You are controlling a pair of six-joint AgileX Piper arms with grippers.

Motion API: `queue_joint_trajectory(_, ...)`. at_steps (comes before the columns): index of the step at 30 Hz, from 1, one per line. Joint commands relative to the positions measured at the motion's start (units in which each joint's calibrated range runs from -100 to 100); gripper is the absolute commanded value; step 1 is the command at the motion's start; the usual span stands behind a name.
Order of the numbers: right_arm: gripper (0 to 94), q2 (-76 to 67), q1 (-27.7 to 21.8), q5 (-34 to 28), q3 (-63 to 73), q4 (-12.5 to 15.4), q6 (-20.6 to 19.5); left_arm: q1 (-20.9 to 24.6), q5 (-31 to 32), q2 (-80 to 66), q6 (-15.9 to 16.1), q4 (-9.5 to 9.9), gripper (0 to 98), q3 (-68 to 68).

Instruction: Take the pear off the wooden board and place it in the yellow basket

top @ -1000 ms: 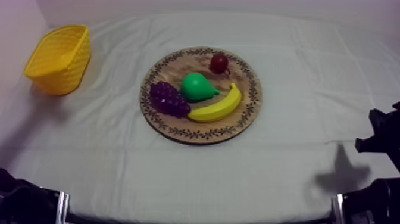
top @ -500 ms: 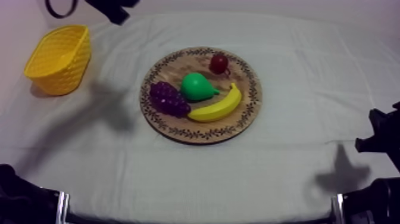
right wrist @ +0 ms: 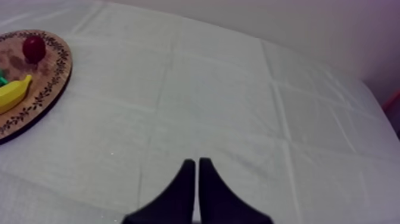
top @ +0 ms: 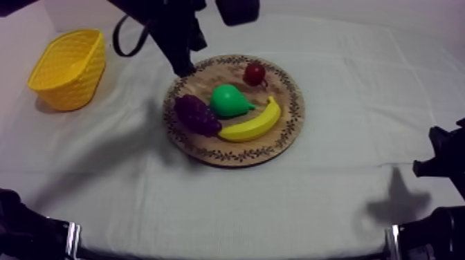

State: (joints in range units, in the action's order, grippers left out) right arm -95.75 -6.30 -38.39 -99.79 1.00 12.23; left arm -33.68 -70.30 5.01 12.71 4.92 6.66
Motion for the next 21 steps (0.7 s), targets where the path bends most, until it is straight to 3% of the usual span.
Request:
queue_joint_trajectory(1,0.3,0.0,0.0,0.0,0.0,0.0,0.0,-0.1,-0.2,1.2,0.2,0.30,16.6,0.0)
queue_joint_trajectory(4,0.3,0.0,0.0,0.0,0.0,0.0,0.0,-0.3,-0.1,2.1,0.5,0.84,37.5,0.3)
queue_joint_trajectory(7,0.3,0.0,0.0,0.0,0.0,0.0,0.0,-0.3,-0.6,3.0,0.9,1.21,67.0,0.4)
queue_joint_trajectory(10,0.3,0.0,0.0,0.0,0.0,0.0,0.0,-0.3,-2.6,4.6,1.1,1.66,85.8,-1.0)
queue_joint_trajectory(14,0.3,0.0,0.0,0.0,0.0,0.0,0.0,0.0,-4.5,6.4,1.4,1.88,94.2,-2.6)
queue_joint_trajectory(21,0.3,0.0,0.0,0.0,0.0,0.0,0.0,0.5,-4.1,9.2,1.9,1.83,96.7,-2.9)
